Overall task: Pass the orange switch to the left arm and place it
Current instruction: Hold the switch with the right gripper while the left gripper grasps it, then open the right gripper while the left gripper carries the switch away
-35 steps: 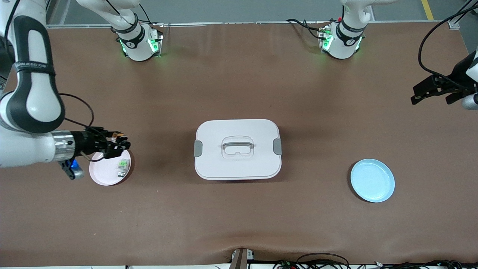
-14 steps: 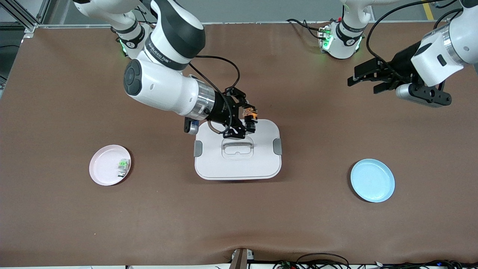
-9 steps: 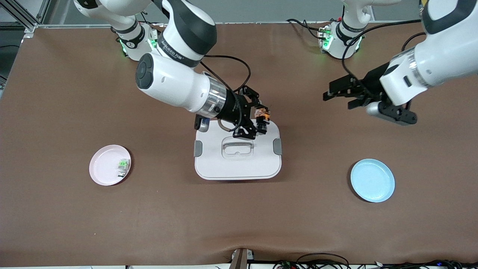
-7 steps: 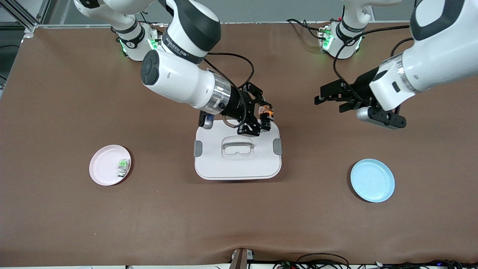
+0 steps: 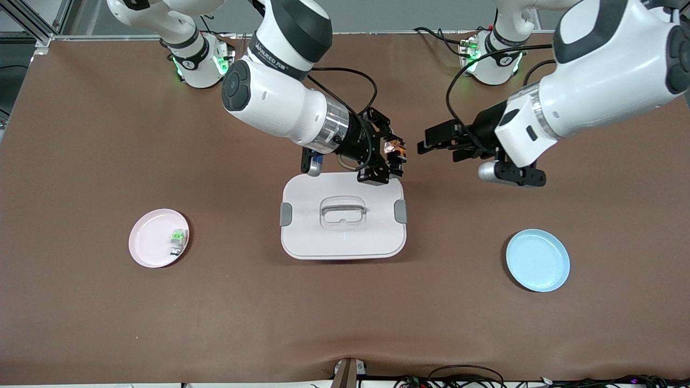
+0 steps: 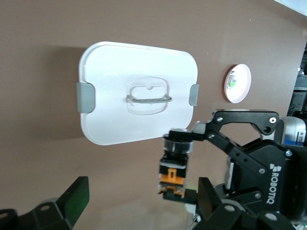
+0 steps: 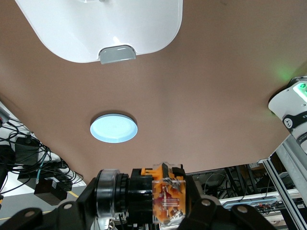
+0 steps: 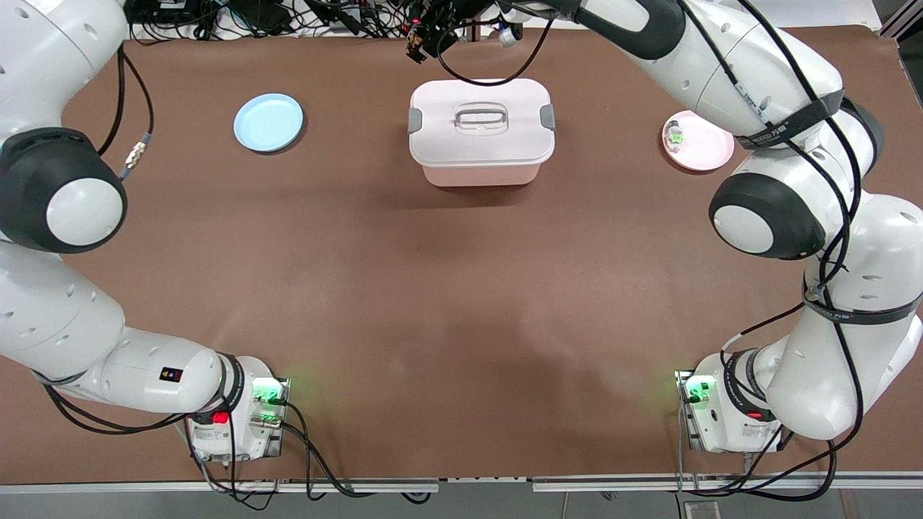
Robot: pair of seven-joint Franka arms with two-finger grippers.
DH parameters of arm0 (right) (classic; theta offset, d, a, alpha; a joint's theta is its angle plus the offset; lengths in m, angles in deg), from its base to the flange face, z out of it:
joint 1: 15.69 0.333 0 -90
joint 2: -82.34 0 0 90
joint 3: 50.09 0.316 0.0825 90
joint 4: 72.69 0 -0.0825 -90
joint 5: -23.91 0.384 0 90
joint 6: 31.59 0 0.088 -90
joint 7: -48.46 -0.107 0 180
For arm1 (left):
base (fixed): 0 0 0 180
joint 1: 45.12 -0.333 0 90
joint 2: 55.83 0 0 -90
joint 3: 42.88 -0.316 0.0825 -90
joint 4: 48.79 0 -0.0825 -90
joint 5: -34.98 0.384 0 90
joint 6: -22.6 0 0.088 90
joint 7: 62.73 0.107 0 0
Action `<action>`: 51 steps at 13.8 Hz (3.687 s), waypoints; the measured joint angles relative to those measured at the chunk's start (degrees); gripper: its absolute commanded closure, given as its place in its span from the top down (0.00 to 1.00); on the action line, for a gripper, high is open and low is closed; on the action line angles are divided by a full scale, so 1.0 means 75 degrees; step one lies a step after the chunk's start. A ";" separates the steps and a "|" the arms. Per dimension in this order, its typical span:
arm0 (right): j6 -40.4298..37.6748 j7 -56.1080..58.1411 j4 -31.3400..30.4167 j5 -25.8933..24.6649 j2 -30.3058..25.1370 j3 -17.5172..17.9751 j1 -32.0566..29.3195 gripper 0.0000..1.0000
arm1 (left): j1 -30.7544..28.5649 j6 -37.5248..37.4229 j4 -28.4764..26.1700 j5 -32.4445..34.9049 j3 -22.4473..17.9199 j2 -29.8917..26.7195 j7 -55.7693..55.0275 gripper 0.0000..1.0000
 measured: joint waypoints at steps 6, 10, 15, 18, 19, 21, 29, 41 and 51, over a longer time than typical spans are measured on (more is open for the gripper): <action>0.0086 -0.0003 0.0054 0.0000 0.0001 -0.0002 0.0031 0.00 | 0.0182 0.0031 -0.0017 -0.0105 0.0041 0.0201 -0.0005 0.95; 0.0221 -0.0009 0.0055 0.0000 0.0012 -0.0002 0.0128 0.00 | 0.0307 0.0031 -0.0087 -0.0453 0.0097 0.0374 -0.0002 0.82; 0.0277 -0.0013 0.0057 0.0000 0.0077 -0.0007 0.0161 0.00 | 0.0357 -0.0018 -0.0121 -0.0468 0.0112 0.0388 0.0016 0.49; 0.0323 -0.0013 0.0065 0.0000 0.0084 -0.0009 0.0162 0.00 | 0.0347 -0.0207 -0.0202 -0.0468 0.0112 0.0389 0.0042 0.20; 0.0324 -0.0013 0.0066 0.0000 0.0091 -0.0005 0.0171 0.00 | 0.0343 -0.0244 -0.0200 -0.0472 0.0112 0.0388 0.0042 0.08; 0.0350 -0.0027 0.0072 0.0011 0.0099 0.0003 0.0200 0.00 | 0.0308 -0.0352 -0.0194 -0.0484 0.0111 0.0381 0.0123 0.00; 0.0547 -0.0042 0.0113 0.0017 0.0139 0.0027 0.0248 0.99 | 0.0230 -0.0448 -0.0182 -0.0485 0.0098 0.0349 0.0184 0.00; 0.0547 0.0051 0.0148 -0.0009 0.0175 -0.0080 0.0246 1.00 | -0.0110 -0.0606 -0.0180 -0.0121 0.0053 0.0336 0.0364 0.00; -0.2228 0.4853 0.0376 -0.1224 -0.0228 -0.0181 -0.0415 1.00 | -0.0689 -0.0621 -0.0303 0.1689 0.0009 0.0371 0.0580 0.00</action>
